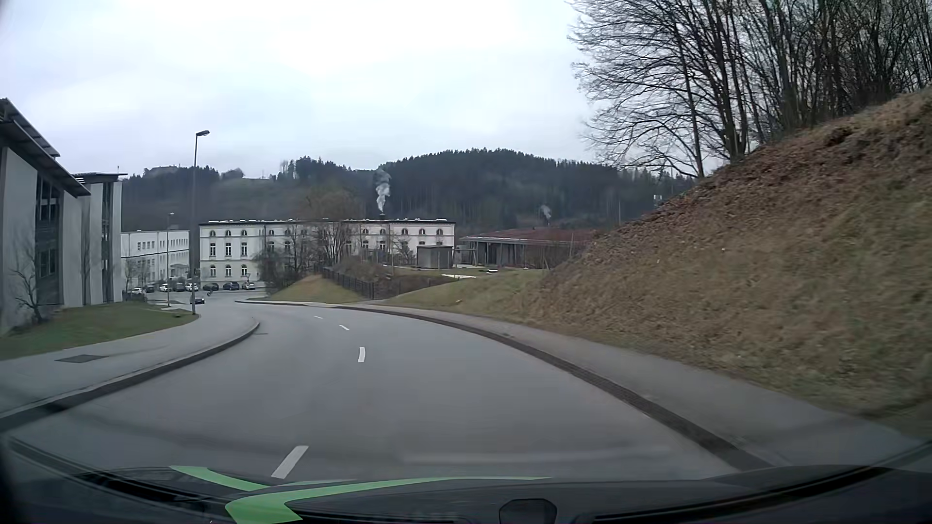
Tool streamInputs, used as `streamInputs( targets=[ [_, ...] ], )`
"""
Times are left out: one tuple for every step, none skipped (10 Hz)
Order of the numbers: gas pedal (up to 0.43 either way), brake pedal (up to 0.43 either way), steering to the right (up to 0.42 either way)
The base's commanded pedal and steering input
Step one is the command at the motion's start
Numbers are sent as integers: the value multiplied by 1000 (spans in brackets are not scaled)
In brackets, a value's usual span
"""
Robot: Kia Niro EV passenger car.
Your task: Follow the waypoints while adhering to traffic rules and regulations
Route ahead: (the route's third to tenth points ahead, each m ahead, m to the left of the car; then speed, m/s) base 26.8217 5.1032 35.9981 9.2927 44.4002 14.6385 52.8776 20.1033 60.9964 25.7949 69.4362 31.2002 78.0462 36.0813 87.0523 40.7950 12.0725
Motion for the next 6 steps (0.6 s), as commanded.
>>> streamInputs(
  targets=[
    [0, 207, -70],
    [0, 207, -69],
    [0, 207, -69],
    [0, 201, -67],
    [0, 195, -67],
    [0, 195, -67]
  ],
)
